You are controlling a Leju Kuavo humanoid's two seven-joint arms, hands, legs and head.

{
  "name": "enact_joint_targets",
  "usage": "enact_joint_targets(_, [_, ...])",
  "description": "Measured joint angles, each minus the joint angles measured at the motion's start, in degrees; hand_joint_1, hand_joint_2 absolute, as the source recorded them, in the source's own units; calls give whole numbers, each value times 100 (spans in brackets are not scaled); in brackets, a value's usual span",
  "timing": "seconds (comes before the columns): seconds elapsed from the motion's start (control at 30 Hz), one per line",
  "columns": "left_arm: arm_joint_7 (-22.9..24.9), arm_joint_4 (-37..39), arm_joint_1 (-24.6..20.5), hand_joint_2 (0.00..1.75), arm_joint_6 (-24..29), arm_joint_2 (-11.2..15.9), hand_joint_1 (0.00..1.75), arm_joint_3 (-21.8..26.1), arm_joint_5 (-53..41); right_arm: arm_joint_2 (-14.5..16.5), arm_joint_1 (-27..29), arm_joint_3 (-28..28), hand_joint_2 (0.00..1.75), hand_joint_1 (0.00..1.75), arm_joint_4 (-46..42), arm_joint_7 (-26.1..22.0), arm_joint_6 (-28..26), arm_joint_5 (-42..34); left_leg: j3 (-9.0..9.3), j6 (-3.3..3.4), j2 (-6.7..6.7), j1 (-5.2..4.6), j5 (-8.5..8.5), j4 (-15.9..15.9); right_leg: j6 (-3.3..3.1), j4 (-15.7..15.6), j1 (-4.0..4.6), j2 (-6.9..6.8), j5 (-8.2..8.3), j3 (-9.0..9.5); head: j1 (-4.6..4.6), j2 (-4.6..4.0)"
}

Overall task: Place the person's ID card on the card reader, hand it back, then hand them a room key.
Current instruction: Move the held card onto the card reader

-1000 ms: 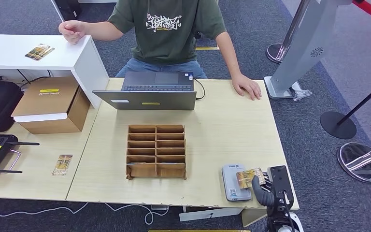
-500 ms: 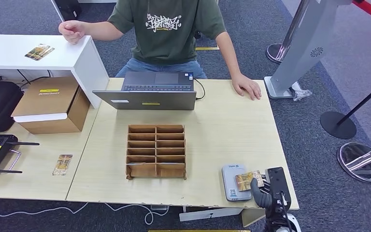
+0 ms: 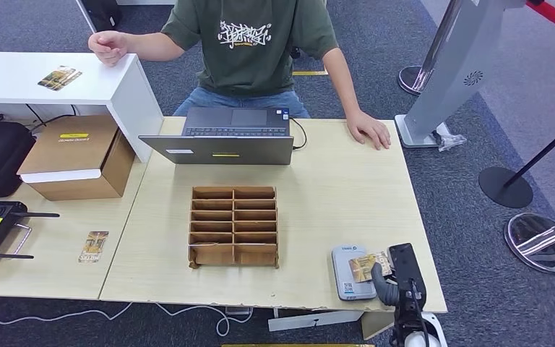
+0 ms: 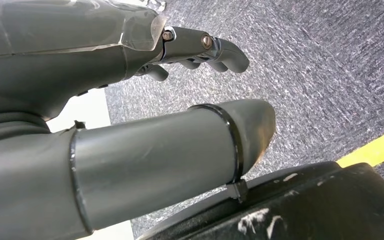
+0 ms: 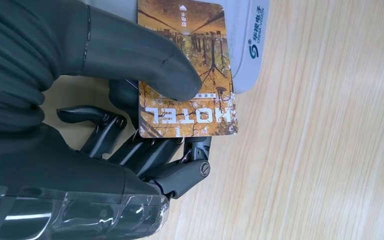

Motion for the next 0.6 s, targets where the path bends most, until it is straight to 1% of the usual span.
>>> enact_joint_targets(0.23, [-22, 0, 1, 0, -28, 6, 0, 0, 66, -13, -192, 132, 175, 175, 256, -33, 52, 54, 2, 0, 0, 0, 0, 0, 0, 0, 0, 1, 0, 1, 0, 0])
enact_joint_targets(0.6, [-25, 0, 1, 0, -38, 6, 0, 0, 97, -22, -221, 138, 175, 175, 292, -49, 57, 45, 5, 0, 0, 0, 0, 0, -1, 0, 0, 2, 1, 3, 0, 0])
